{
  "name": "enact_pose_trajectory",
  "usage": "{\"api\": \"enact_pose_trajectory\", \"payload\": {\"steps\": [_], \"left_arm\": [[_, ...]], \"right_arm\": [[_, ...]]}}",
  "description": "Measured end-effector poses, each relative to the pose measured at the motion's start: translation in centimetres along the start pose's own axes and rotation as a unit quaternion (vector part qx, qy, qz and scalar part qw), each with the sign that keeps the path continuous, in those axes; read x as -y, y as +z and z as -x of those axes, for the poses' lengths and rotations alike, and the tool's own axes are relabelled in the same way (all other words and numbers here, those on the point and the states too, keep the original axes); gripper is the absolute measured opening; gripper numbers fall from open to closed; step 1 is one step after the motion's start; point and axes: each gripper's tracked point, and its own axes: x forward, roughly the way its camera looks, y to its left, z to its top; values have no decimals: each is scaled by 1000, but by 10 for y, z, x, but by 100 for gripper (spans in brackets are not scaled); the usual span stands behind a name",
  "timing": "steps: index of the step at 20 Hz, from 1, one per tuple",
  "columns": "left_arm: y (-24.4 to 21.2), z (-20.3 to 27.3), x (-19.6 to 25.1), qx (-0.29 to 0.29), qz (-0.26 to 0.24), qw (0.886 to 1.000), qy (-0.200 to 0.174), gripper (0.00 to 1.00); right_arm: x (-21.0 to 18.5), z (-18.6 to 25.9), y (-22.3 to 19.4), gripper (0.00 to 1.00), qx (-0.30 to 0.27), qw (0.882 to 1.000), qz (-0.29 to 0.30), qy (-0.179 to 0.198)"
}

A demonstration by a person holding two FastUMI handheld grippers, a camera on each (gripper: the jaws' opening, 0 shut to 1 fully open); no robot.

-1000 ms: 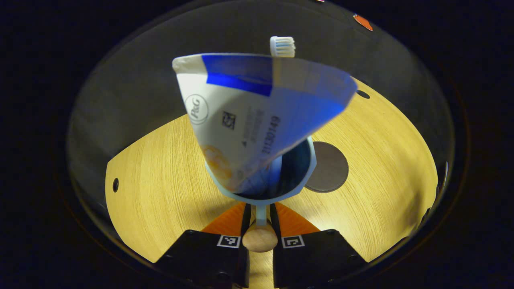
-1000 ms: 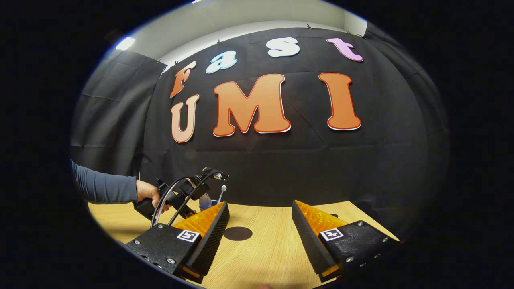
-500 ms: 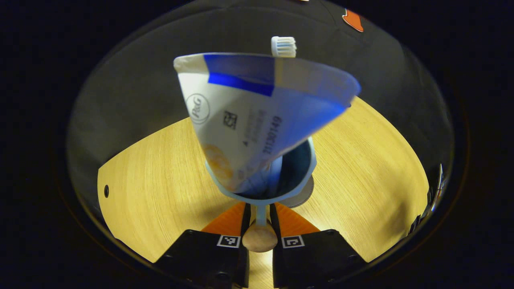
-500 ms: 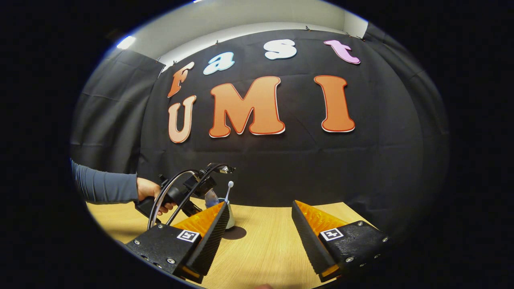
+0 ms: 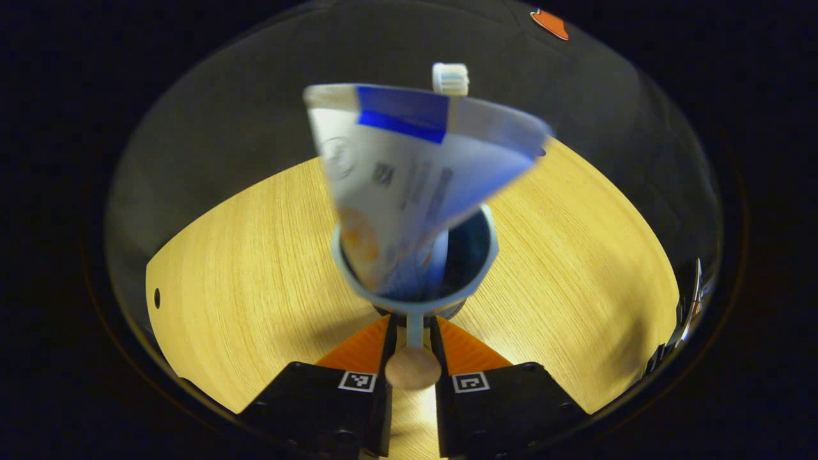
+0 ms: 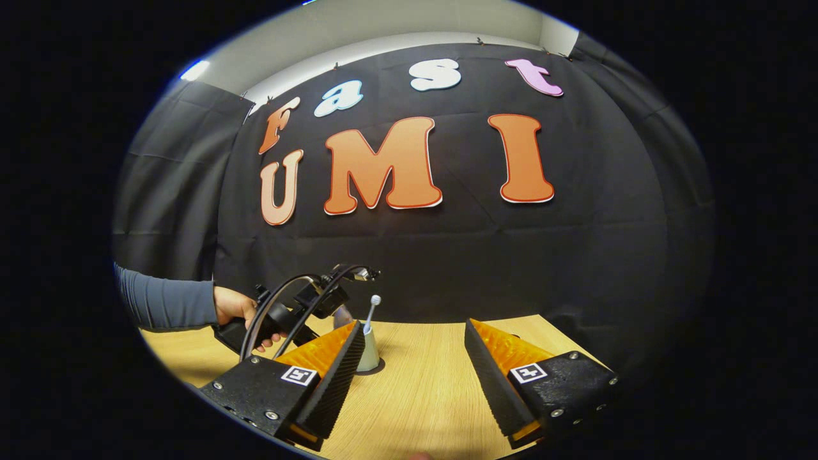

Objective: Put the toothbrush and toothpaste on the desktop into the cup, then pick up the cup and place it on the coaster on the desktop.

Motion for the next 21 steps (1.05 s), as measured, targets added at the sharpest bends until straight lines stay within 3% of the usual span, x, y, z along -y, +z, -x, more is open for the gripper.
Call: {"api": "enact_pose_trajectory", "payload": {"steps": [4, 6, 8, 12, 15, 19, 21], "left_arm": [[16, 40, -12, 59, -8, 998, 19, 100], [23, 45, -16, 91, 5, 995, 28, 100], [30, 48, -22, 144, 29, 987, 62, 100], [36, 66, -30, 245, 62, 961, 109, 100], [41, 73, -30, 309, 48, 933, 177, 100], [40, 77, -32, 352, 52, 913, 198, 99], [42, 81, -34, 382, 47, 897, 216, 99]], "right_arm": [[-8, 1, 7, 94, 5, 1000, 1, 1], [-12, 2, 14, 94, 10, 1000, 6, -1], [-15, 3, 19, 94, 13, 1000, 14, -6], [-25, 2, 24, 94, 11, 999, 41, -21], [-41, 4, 34, 94, 29, 998, 58, -20], [-65, 1, 48, 94, 51, 997, 61, -16], [-74, 1, 51, 94, 60, 996, 61, -12]]}}
